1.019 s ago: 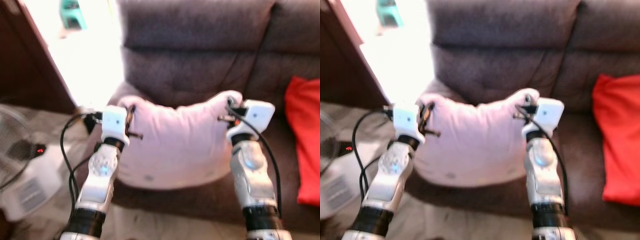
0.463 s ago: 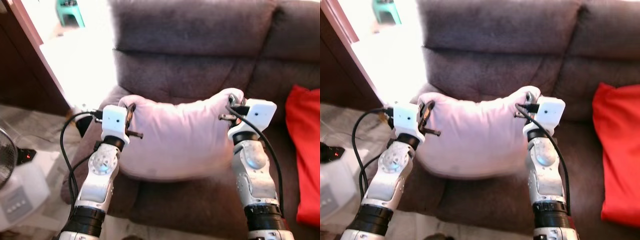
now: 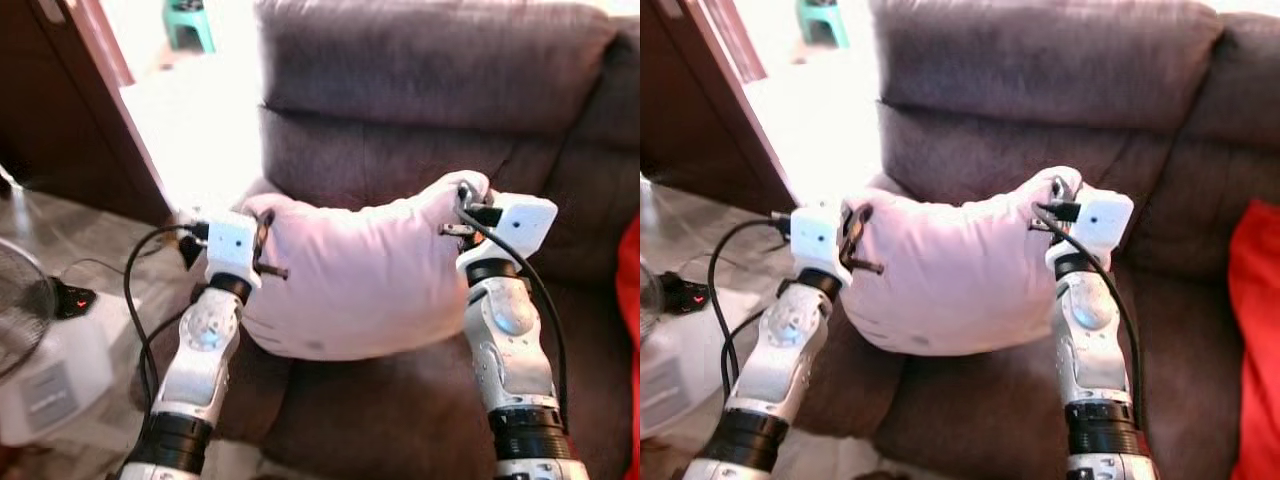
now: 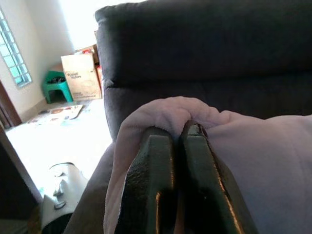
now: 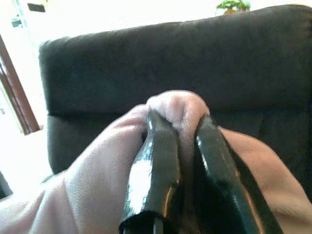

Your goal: Move the pillow to the sofa from floor

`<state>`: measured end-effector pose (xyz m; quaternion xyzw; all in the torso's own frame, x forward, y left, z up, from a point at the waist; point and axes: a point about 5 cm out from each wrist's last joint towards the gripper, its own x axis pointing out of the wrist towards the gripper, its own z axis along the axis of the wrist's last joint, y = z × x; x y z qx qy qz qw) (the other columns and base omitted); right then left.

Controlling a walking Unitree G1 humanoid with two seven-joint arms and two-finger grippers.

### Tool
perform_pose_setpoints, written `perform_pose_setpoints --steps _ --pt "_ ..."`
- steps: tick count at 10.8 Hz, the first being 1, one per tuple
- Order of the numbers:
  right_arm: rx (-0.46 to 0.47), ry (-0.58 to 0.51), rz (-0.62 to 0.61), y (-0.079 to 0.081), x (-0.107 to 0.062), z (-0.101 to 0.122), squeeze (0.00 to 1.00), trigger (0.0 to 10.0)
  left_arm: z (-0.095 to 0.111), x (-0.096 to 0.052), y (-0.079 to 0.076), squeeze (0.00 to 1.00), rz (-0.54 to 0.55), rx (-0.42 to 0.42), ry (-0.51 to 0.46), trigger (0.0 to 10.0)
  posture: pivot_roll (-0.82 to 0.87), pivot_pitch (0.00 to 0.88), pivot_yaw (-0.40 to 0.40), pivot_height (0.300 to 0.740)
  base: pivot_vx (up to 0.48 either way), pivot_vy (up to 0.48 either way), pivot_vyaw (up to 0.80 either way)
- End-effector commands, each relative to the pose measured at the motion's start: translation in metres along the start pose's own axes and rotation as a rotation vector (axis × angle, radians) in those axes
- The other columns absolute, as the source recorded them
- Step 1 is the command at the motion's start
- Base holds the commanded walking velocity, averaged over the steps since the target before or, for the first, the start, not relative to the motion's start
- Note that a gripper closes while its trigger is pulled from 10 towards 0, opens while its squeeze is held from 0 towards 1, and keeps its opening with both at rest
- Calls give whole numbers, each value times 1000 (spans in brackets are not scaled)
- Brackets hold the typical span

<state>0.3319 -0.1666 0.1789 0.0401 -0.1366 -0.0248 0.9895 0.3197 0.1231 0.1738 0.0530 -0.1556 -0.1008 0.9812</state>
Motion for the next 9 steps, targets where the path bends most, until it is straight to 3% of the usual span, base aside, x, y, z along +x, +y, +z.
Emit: perform_pose_setpoints --steps 1,6,8,9 --pt "5 -25 64 15 2 5 0 10000 14 3 -1 0 -18 10 -72 10000 103 130 29 740 0 0 0" --pt "-11 10 60 14 5 -2 0 10000 9 3 -1 0 -14 6 -41 10000 105 138 29 740 0 0 0" --pt "-17 53 62 13 21 -8 0 10000 7 3 0 0 1 -14 -17 10000 117 142 25 740 0 0 0" --pt "-44 64 79 16 29 -8 0 10000 11 4 2 0 16 -80 -19 10000 124 145 21 740 0 0 0"
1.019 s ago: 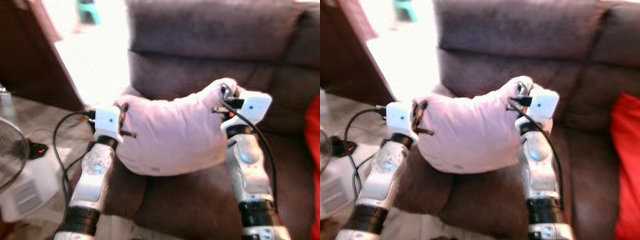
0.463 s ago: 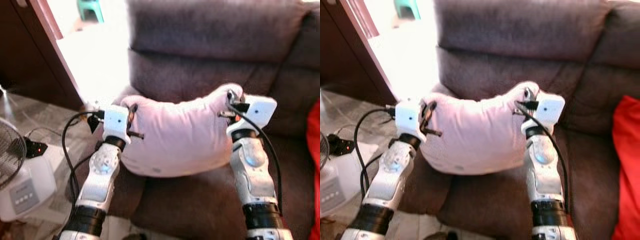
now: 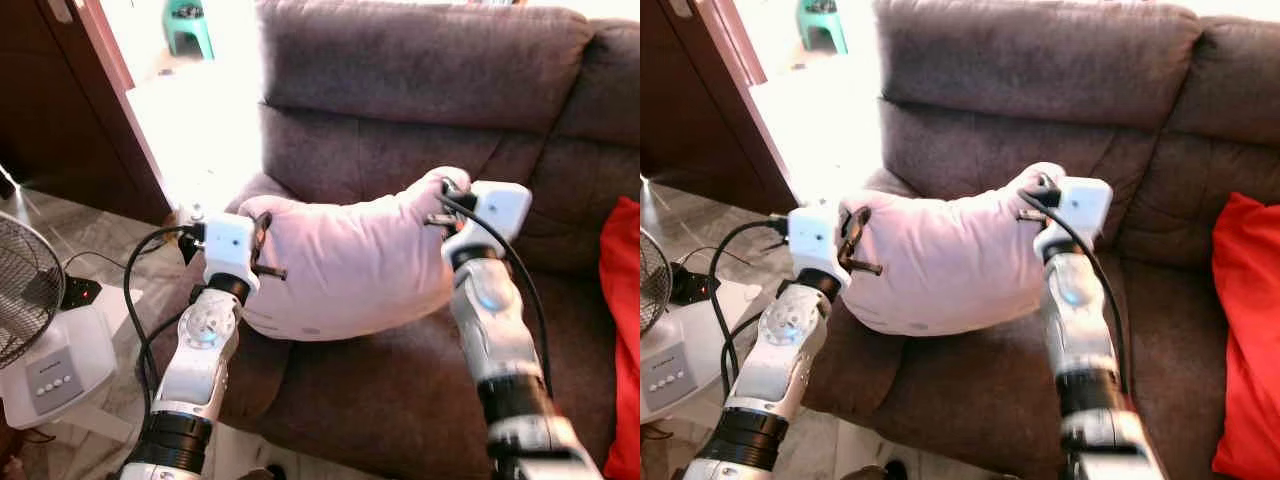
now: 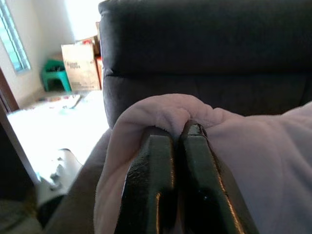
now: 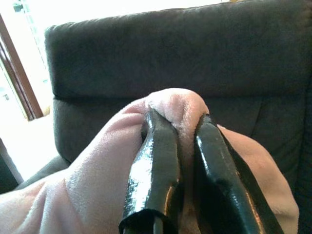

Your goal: Move the pillow to the sofa from floor

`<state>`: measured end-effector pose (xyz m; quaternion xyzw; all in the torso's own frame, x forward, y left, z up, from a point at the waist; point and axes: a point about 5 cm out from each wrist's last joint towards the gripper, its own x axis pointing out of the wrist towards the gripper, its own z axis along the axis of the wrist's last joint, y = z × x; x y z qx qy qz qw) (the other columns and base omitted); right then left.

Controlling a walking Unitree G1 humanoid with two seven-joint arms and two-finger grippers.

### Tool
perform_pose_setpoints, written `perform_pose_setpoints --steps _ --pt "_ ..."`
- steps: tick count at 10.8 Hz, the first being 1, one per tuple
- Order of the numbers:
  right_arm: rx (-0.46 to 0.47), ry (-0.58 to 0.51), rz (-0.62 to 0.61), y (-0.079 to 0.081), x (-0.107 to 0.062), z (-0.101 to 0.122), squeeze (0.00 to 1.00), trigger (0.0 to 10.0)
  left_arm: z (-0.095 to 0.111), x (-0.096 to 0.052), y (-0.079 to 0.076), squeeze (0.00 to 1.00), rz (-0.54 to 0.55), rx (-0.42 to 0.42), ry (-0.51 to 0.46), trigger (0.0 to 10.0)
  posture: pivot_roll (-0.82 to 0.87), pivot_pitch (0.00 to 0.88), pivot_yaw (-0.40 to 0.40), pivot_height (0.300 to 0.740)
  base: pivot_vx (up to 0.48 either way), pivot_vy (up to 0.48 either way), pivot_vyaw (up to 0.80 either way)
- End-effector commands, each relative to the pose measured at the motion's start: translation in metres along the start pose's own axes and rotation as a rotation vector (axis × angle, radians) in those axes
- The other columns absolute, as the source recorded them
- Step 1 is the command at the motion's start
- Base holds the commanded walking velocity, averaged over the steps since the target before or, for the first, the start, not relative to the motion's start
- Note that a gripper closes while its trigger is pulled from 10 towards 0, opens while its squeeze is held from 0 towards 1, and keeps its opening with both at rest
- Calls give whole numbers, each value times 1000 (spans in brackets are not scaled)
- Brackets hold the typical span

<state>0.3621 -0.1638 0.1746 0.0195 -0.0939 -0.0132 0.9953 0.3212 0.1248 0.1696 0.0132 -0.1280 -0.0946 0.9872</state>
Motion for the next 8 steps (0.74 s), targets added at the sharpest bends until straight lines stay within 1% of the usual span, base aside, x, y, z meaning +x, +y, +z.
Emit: perform_pose_setpoints --steps 1,2,3,4,6,7,8 --pt "-5 -26 63 13 6 7 0 10000 20 5 -2 0 -27 -30 -79 10000 132 147 18 740 0 0 0" --pt "-15 -40 73 14 19 15 0 10000 39 8 -17 0 -182 -156 -108 10000 141 149 14 740 0 0 0" --pt "-16 -44 75 14 24 18 0 10000 44 8 -23 0 -247 -175 -106 10000 145 150 13 740 0 0 0" --pt "-16 -67 80 16 37 30 0 10000 42 2 -33 0 -394 -165 -25 10000 150 156 11 740 0 0 0" --pt "-4 -89 84 19 42 38 0 10000 38 -1 -30 0 -409 -164 9 10000 150 160 8 740 0 0 0" --pt "47 -87 120 27 46 40 0 10000 38 -9 -30 0 -475 -172 58 10000 155 164 5 740 0 0 0" --pt "68 -103 144 36 50 46 0 10000 41 -16 -31 0 -542 -180 79 10000 164 169 1 740 0 0 0"
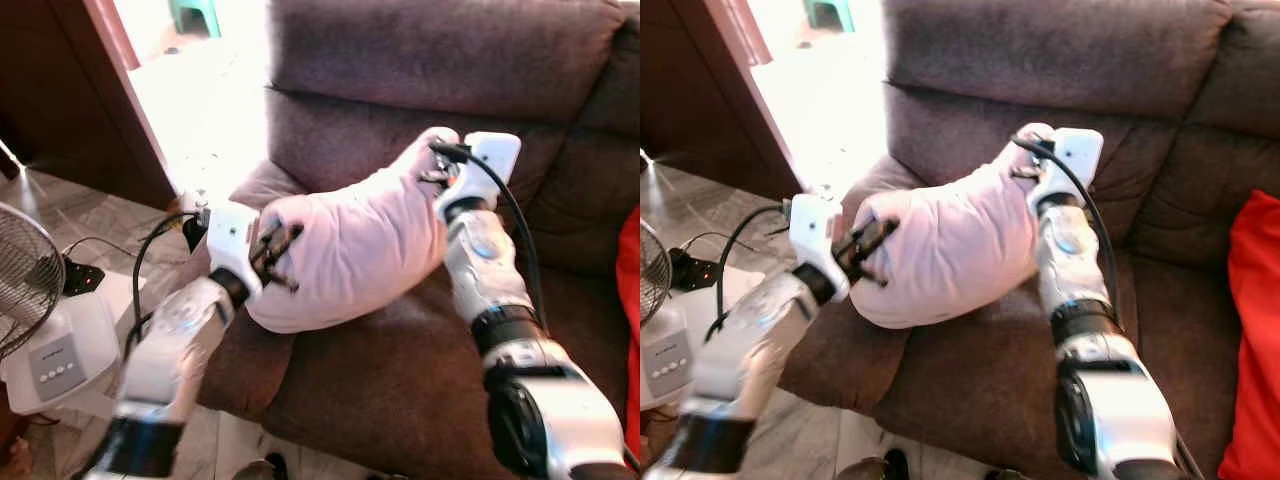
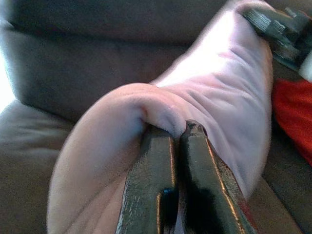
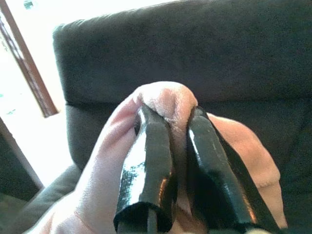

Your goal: Move the pillow to the sofa from floor

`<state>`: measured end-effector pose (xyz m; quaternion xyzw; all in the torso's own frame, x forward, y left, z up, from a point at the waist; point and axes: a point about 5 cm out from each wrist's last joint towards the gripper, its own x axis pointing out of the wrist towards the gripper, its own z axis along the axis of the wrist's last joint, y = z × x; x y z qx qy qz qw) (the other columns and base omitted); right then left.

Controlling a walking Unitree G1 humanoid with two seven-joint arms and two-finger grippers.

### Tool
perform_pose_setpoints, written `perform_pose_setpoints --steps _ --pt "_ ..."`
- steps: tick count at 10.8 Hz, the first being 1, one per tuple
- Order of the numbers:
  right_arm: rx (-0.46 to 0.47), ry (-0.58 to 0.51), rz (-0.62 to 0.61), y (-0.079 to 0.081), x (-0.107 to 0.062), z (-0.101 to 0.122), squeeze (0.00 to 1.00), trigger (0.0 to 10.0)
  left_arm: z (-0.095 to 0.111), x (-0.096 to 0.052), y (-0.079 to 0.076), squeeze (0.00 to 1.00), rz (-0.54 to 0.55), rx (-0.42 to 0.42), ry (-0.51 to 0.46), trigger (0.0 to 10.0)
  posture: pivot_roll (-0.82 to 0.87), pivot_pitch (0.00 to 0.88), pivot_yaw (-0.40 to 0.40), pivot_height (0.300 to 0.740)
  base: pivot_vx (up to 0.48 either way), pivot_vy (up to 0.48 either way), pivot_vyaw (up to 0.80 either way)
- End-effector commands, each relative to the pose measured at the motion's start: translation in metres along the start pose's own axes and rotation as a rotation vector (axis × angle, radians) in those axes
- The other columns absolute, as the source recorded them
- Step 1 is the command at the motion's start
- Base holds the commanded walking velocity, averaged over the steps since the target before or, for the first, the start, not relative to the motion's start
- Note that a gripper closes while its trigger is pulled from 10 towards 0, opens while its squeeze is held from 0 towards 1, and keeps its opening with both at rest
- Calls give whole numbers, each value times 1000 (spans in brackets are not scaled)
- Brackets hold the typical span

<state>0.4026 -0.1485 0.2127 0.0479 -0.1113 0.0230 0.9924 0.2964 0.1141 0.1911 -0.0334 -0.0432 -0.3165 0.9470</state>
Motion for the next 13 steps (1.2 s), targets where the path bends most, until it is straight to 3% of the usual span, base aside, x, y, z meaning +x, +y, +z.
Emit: perform_pose_setpoints --steps 1,3,5,9,13 --pt "24 -78 103 27 10 20 0 10000 14 2 -21 0 -143 -15 -41 10000 165 168 1 740 0 0 0" --pt "83 -94 168 48 16 31 0 10000 20 3 -26 0 -167 -65 -68 10000 168 169 -3 740 0 0 0" --pt "86 -79 221 62 17 29 0 10000 20 1 -28 0 -172 -79 -50 10000 170 172 -7 740 0 0 0" --pt "112 -40 284 76 15 21 0 10000 32 0 -31 0 -188 -117 -83 10000 172 172 -12 740 0 0 0" --pt "57 66 316 78 10 2 0 10000 27 -4 -30 0 -183 -117 -48 10000 172 164 -11 740 0 0 0"
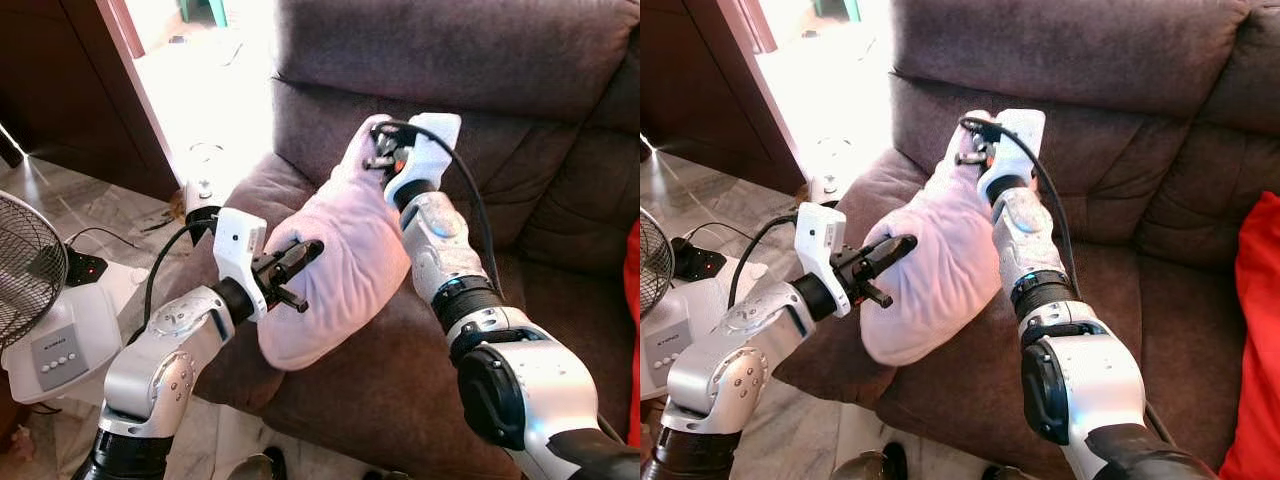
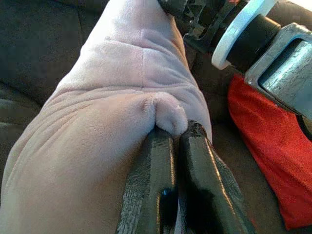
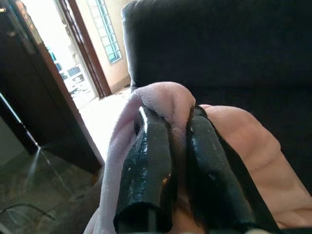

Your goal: Move the pillow to the sofa from floor

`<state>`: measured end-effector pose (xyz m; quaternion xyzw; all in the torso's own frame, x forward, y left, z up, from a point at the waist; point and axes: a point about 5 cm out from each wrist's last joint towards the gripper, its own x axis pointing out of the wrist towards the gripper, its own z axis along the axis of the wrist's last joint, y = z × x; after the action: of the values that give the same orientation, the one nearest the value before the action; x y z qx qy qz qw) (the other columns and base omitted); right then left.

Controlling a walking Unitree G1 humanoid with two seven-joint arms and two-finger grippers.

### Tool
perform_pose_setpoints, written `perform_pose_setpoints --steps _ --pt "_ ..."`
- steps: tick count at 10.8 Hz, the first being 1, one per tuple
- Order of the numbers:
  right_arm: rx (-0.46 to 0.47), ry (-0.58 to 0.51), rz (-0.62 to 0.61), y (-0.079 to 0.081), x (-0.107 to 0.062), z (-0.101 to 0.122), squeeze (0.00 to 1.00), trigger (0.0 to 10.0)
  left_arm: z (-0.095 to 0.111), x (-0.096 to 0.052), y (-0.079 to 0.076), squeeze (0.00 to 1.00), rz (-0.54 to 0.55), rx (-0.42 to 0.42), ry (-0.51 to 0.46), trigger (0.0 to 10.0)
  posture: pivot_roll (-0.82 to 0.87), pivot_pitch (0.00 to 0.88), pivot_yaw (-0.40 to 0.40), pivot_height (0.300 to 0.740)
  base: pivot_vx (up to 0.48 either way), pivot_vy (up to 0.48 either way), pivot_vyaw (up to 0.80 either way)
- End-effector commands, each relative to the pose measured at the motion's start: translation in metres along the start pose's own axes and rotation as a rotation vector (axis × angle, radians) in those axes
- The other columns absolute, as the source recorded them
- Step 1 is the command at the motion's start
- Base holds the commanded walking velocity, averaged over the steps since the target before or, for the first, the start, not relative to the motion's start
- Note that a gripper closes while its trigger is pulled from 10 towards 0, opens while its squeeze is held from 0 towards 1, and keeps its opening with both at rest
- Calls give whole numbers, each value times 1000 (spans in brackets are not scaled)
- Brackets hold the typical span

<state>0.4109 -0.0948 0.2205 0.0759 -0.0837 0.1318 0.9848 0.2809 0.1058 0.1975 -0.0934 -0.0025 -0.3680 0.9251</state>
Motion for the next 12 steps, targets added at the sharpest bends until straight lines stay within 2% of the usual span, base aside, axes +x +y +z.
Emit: perform_pose_setpoints --steps 1,6,8,9,10,11,12 --pt "-28 18 116 24 3 -2 1000 10000 17 5 -18 0 -89 34 -74 10000 173 160 -11 740 0 0 0" --pt "-26 13 120 25 4 -1 1000 10000 18 7 -22 0 -107 19 -75 10000 174 169 -13 740 0 0 0" --pt "-72 7 111 23 4 1 1000 10000 13 5 -18 0 -75 23 -58 10000 171 174 -15 740 0 0 0" --pt "-83 -1 68 12 2 1 0 10000 14 5 -10 0 -12 35 -59 10000 173 179 -16 740 0 0 0" --pt "-95 0 26 0 -1 -1 0 10000 12 5 -1 0 60 42 -60 10000 169 182 -19 740 0 0 0" --pt "-107 28 -72 -26 -13 -12 0 10000 9 3 17 0 204 30 -56 10000 165 186 -20 740 0 0 0" --pt "-114 42 -114 -35 -18 -17 0 10000 6 2 24 0 259 14 -49 10000 161 186 -19 740 0 0 0"
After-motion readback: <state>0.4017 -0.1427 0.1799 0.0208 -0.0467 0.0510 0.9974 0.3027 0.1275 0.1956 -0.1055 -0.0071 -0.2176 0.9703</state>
